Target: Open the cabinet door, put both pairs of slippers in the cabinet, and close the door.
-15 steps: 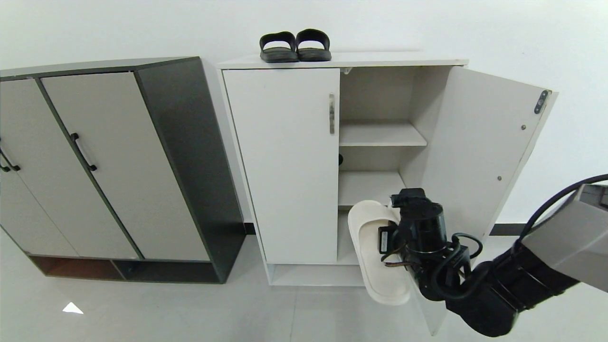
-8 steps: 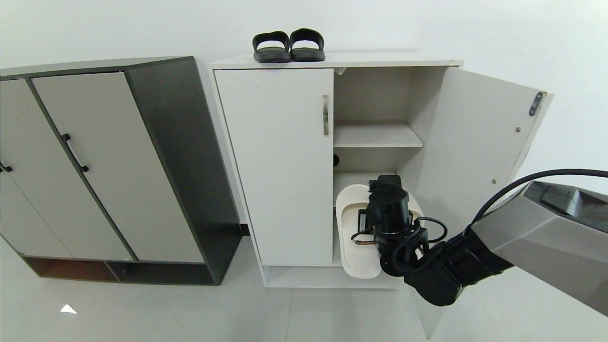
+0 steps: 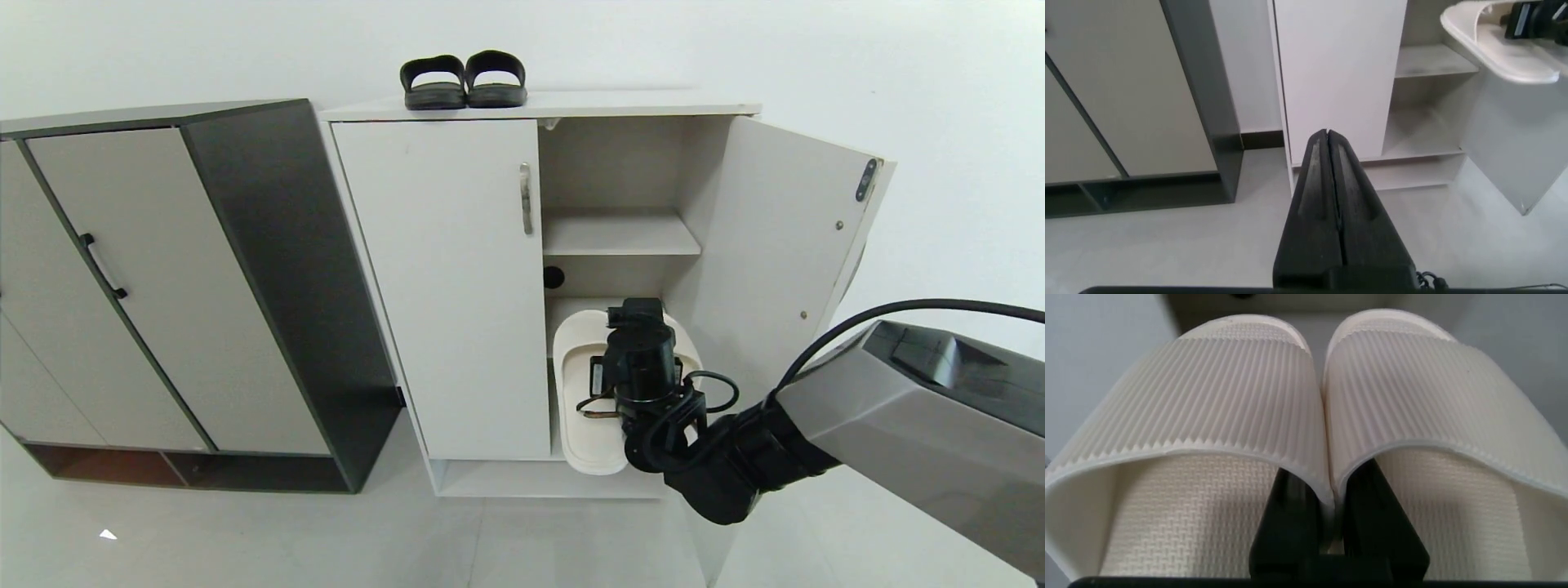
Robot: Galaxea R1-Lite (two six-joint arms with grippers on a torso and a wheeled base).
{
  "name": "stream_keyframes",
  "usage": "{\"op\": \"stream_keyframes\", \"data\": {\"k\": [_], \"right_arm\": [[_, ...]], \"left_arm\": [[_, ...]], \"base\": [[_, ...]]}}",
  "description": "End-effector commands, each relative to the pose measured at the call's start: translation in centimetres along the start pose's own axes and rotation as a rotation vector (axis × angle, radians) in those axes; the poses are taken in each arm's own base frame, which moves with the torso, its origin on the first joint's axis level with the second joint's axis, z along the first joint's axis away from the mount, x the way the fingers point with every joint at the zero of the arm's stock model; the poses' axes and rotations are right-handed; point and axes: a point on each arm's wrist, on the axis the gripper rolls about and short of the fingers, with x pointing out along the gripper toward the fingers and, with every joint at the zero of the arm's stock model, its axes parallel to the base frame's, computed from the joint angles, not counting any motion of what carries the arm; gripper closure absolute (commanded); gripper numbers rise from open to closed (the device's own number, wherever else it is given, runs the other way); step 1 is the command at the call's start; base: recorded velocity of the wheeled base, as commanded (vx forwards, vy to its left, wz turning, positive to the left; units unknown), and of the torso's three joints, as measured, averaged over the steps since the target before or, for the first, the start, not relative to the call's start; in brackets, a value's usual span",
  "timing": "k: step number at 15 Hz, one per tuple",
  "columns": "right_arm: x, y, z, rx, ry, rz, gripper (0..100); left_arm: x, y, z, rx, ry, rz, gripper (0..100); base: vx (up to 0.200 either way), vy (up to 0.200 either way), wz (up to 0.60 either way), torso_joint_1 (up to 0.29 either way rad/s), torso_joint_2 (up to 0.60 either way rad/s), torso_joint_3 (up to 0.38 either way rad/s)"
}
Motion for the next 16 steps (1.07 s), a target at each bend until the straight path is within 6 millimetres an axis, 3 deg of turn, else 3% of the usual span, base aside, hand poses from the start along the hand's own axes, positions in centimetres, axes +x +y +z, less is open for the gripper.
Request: {"op": "stream_keyframes", "data": {"k": [1, 9, 16], "right_arm": [[0.6, -0.2, -1.0, -0.018, 0.018, -0.014, 100], [3.2, -2.5, -2.6, -0.04, 0.035, -0.088, 100], [3.6, -4.1, -3.7, -0.061, 0.048, -0.119, 100]], "left_arm": [[0.0, 0.0, 0.0, 0.0, 0.003, -0.001, 100], [0.0, 0.0, 0.0, 0.0, 0.003, -0.001, 100], [0.0, 0.0, 0.0, -0.003, 0.003, -0.001, 100]], "base": [[0.0, 0.0, 0.0, 0.0, 0.0, 0.0], [0.0, 0.0, 0.0, 0.0, 0.0, 0.0], [0.0, 0.0, 0.0, 0.0, 0.0, 0.0]]}}
